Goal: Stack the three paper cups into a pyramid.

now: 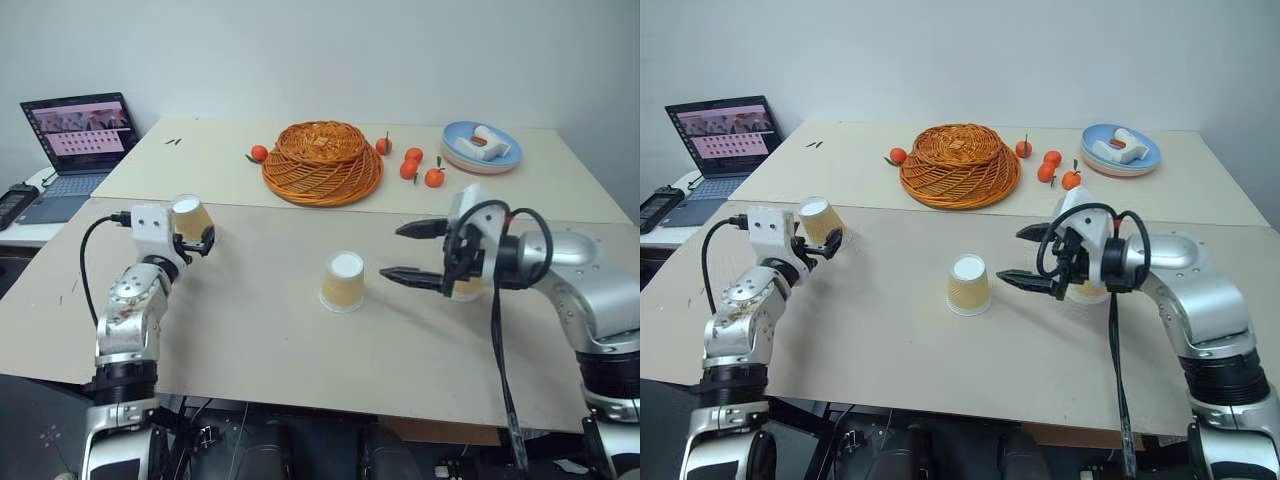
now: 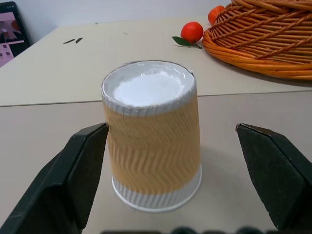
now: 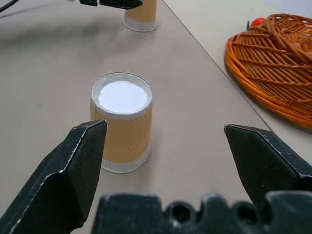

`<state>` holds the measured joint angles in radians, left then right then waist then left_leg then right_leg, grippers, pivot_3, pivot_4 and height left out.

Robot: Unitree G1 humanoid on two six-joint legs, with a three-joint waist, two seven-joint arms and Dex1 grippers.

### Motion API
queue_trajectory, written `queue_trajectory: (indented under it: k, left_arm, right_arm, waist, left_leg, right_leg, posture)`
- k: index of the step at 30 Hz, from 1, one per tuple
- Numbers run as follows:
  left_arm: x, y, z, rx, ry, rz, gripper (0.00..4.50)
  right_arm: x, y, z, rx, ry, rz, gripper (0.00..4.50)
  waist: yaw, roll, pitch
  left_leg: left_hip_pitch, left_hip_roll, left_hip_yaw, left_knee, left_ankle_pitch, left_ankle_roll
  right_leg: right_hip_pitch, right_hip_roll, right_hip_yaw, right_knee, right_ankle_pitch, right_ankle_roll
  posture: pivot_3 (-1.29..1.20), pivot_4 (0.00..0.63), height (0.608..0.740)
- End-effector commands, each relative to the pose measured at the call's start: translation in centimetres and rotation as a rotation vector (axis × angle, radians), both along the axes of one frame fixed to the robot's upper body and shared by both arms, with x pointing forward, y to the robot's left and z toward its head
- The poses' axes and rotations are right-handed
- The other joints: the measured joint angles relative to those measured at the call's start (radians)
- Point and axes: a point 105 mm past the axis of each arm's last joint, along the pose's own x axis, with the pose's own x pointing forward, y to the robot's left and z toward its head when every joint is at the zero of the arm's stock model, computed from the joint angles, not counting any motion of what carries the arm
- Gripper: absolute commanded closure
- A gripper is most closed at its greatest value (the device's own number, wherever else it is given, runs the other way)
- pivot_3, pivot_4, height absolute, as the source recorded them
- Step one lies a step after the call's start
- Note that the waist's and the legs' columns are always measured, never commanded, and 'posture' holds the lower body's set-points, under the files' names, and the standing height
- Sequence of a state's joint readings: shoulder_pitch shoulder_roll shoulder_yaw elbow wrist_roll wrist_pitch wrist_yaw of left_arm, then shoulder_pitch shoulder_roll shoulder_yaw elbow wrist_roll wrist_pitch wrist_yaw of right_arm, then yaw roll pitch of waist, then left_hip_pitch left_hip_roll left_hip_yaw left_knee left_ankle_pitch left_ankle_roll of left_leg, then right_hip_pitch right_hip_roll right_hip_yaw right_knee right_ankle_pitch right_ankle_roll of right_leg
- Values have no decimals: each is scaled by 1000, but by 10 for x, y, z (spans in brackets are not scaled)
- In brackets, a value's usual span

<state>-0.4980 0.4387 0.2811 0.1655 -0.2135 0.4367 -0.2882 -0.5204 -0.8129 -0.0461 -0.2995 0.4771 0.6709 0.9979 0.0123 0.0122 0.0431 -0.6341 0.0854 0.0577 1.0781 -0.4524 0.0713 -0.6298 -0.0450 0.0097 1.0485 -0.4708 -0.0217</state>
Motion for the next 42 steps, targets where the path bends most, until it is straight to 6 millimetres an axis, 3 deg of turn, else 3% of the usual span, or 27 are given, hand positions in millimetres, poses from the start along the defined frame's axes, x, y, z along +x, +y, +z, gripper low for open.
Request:
queue_trajectory:
  k: [1, 15, 24, 27, 30, 34, 36, 39, 42]
  left_arm:
    - [6, 8, 26, 7, -66, 0, 25]
    - [31, 11, 31, -9, -33, -36, 25]
    - [38, 1, 29, -30, -33, -84, 25]
    - [39, 0, 29, -15, -38, -95, 795]
    - [38, -5, 31, 1, -42, -127, 1917]
    - [38, -8, 33, 11, -40, -153, 1917]
    - [36, -19, 43, 14, -74, -223, 1917]
    - [21, -55, 59, 1, -123, -454, 1917]
    - [-9, -96, 64, 20, -128, -758, 1917]
  right_arm:
    - [-6, -1, 10, 8, -36, 2, 0]
    - [-8, 1, 8, 17, -37, -15, 0]
    - [-10, -1, 7, 14, -39, -35, 0]
    - [-10, -2, 5, 12, -35, -44, 0]
    - [-11, -2, 4, 12, -32, -46, 0]
    - [-10, -2, 4, 14, -32, -50, 0]
    - [-9, -2, 3, 15, -32, -56, 0]
    - [-9, -3, 2, 16, -28, -62, 0]
    - [-7, -3, 0, 12, -26, -70, 0]
  waist:
    - [-1, 0, 0]
    - [0, 0, 0]
    - [0, 0, 0]
    - [0, 0, 0]
    - [0, 0, 0]
    - [-1, 0, 0]
    - [-1, 0, 0]
    - [0, -1, 0]
    - [0, 0, 0]
  left_leg:
    - [0, 0, 0, 0, 0, 0]
    - [0, 0, 0, 0, 2, -4]
    - [-1, 0, 0, 0, 2, -4]
    - [-1, 0, 0, 1, 2, -4]
    - [-1, 0, 0, 1, 2, -4]
    - [-1, 0, 0, 1, 2, -4]
    - [-1, 0, 0, 0, 2, -4]
    - [-1, 0, 0, 0, 2, -5]
    - [-1, 0, 0, 1, 3, -6]
  right_leg:
    - [0, 0, 0, 0, 0, 0]
    - [0, 0, 0, -1, 0, 0]
    - [0, 0, 0, 1, 0, 0]
    - [0, 0, 0, 0, 0, 0]
    - [0, 0, 0, 0, 0, 0]
    - [0, 0, 0, 0, 0, 0]
    - [0, 1, 0, 0, 0, 0]
    - [0, 1, 0, 0, 0, 0]
    - [0, 0, 1, 0, 0, 0]
  posture:
    - [0, 150, 626]
    - [0, 150, 626]
    - [0, 150, 626]
    - [0, 150, 626]
    - [0, 150, 626]
    - [0, 150, 626]
    - [0, 150, 626]
    - [0, 150, 626]
    - [0, 150, 626]
